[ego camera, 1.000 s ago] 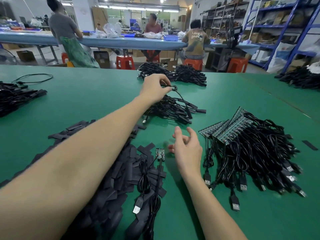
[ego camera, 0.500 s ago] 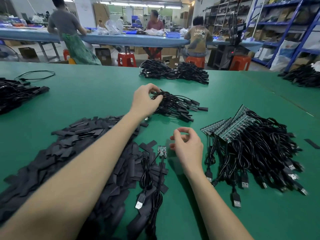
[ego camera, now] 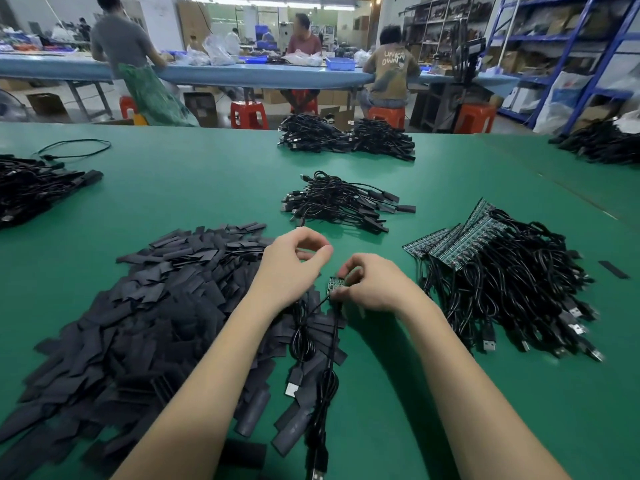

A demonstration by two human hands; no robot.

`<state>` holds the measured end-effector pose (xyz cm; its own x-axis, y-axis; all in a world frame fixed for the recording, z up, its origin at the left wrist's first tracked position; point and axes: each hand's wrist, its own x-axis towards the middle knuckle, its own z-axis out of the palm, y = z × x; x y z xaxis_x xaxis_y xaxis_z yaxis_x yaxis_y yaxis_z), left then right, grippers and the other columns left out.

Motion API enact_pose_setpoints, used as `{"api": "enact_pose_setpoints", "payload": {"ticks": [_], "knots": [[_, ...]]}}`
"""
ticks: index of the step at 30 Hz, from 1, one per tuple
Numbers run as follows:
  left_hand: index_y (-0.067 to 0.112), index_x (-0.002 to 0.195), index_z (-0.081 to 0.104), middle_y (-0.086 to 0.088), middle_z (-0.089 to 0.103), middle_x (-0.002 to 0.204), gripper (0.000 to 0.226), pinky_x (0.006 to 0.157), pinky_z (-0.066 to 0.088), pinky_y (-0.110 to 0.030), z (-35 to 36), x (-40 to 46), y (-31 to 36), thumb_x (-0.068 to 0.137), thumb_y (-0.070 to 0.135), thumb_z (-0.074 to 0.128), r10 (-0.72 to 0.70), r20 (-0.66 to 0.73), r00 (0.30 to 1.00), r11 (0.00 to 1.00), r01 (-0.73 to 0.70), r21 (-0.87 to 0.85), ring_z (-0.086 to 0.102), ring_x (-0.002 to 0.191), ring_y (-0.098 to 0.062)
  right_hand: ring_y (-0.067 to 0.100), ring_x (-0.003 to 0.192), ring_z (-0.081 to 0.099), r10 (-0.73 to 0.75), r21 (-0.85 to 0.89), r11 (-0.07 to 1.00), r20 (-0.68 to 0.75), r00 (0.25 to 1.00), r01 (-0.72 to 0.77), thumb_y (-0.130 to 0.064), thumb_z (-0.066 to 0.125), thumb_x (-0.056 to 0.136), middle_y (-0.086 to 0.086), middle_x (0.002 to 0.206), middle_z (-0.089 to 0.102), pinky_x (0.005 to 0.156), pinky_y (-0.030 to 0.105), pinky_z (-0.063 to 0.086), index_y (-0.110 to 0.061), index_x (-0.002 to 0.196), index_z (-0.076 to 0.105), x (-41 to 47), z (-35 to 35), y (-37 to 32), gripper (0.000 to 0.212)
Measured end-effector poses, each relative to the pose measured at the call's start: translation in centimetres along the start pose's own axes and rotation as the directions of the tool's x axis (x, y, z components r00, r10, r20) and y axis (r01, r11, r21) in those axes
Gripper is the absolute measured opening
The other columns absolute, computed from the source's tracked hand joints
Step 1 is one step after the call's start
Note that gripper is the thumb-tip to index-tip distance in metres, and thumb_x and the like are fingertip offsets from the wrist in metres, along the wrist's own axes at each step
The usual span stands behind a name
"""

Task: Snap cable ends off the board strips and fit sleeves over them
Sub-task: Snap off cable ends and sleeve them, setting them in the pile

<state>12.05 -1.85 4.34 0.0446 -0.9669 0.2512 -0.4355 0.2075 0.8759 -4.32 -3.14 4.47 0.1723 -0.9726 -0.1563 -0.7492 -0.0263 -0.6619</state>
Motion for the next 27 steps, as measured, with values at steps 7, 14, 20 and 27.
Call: {"api": "enact_pose_setpoints", "payload": {"ticks": [7,14,20,27], "knots": [[0.014,0.094,0.071,0.000,0.077,0.087,0.011,0.068,0.051,-0.016,0.1,-0.1,0.6,0.086,0.018,0.078,-0.155,0.209,0.966,0.889,0.228,-0.397,0.069,0.075,-0.008,0.011,0.062,0.062,-0.077,0.852,0.521,0.099,0.992,-0.045,-0.002,0.080,0.079,0.004,0.080,0.070,0.067,0.022,0.057,-0.013,0.094,0.067,-0.6,-1.6,0.5,0.022],[0.013,0.093,0.077,0.000,0.074,0.085,0.027,0.062,0.052,-0.015,-0.6,-0.5,1.2,0.068,0.023,0.080,-0.211,0.410,0.887,0.656,0.440,-0.614,0.066,0.068,-0.005,0.009,0.067,0.068,-0.086,0.932,0.285,0.258,0.962,-0.225,-0.002,0.077,0.067,0.003,0.082,0.073,0.060,0.018,0.056,-0.007,0.105,0.067,-1.0,-1.5,0.1,0.039],[0.011,0.092,0.076,-0.002,0.074,0.081,0.026,0.060,0.052,-0.015,-0.4,-0.6,1.4,0.068,0.021,0.078,-0.203,0.448,0.871,0.589,0.474,-0.655,0.065,0.064,-0.008,0.011,0.067,0.070,-0.156,0.941,0.177,0.316,0.936,-0.289,-0.004,0.073,0.070,0.005,0.079,0.075,0.061,0.019,0.058,-0.010,0.080,0.082,-1.4,-1.2,0.0,0.015],[0.009,0.096,0.070,-0.003,0.070,0.079,0.026,0.058,0.051,-0.017,-0.8,-0.8,1.2,0.073,0.020,0.074,-0.212,0.503,0.838,0.478,0.538,-0.694,0.061,0.067,-0.009,0.017,0.070,0.074,-0.176,0.942,0.006,0.331,0.927,-0.335,-0.001,0.071,0.071,0.011,0.083,0.075,0.077,0.024,0.057,-0.001,0.091,0.075,-1.4,-0.2,-0.3,0.020]]}}
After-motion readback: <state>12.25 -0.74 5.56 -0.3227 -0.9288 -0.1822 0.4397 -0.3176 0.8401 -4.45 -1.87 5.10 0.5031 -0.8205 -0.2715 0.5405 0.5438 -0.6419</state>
